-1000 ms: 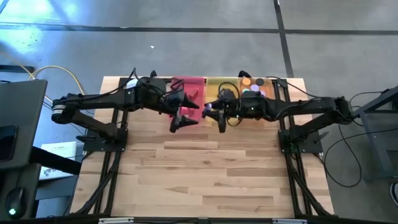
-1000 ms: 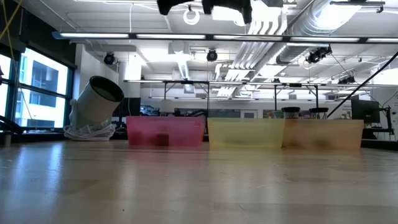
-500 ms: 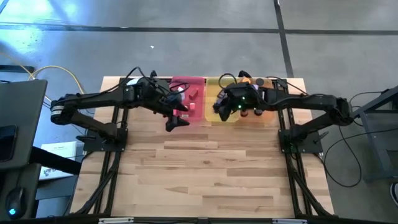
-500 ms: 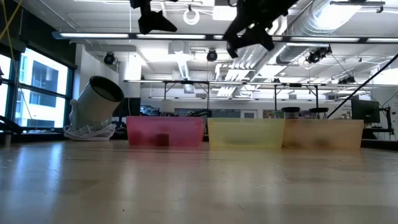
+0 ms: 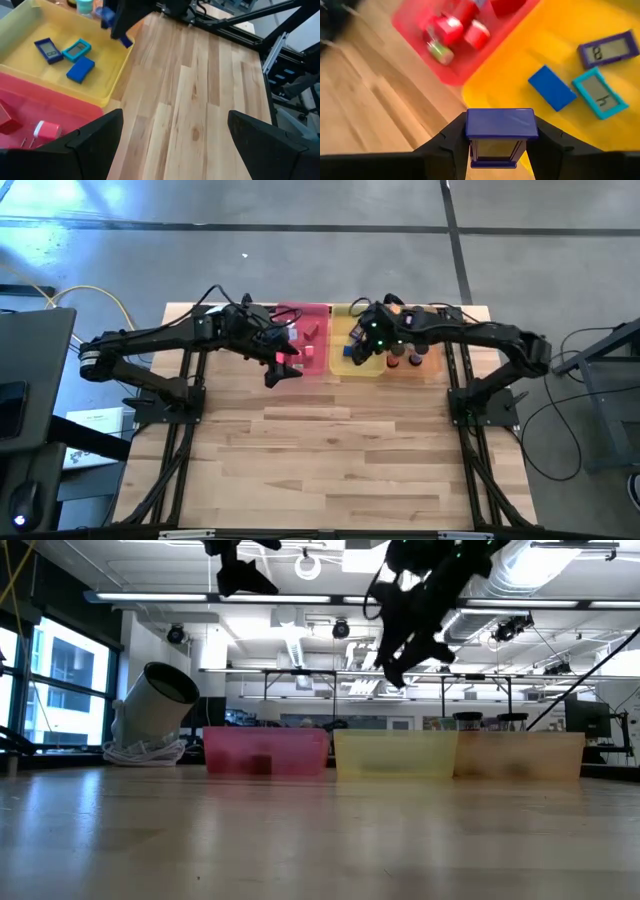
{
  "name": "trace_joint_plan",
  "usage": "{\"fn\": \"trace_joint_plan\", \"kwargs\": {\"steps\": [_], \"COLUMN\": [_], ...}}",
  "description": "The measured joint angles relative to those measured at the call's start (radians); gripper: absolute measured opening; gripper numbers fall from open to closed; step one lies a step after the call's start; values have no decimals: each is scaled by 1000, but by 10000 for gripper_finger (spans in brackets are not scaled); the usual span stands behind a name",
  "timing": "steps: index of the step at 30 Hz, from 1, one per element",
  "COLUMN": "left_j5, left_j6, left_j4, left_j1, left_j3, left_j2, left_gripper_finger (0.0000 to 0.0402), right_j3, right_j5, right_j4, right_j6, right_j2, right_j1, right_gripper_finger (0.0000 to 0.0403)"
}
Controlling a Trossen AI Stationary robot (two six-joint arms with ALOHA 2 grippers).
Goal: Pick & Place Office items
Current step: Put the purple digital clock into the yellow bin
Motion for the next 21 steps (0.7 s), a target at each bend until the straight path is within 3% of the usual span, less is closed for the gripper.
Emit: {"fn": "trace_joint_plan", "kwargs": {"steps": [11, 21], "left_j5": [-9, -29], "left_j6": [1, 22], "left_j4": [-22, -26], "left_j1": [0, 0], "left_j3": [0, 0], "left_j2": [0, 0], "left_gripper_finger": [352, 352], "right_j3": [0, 0], "right_j5": [-23, -28], "right_j4": [-97, -110], "right_j6": [-75, -115], "right_j2": [184, 241], "right_j1": [-30, -33], "right_gripper_finger": [146, 169]}}
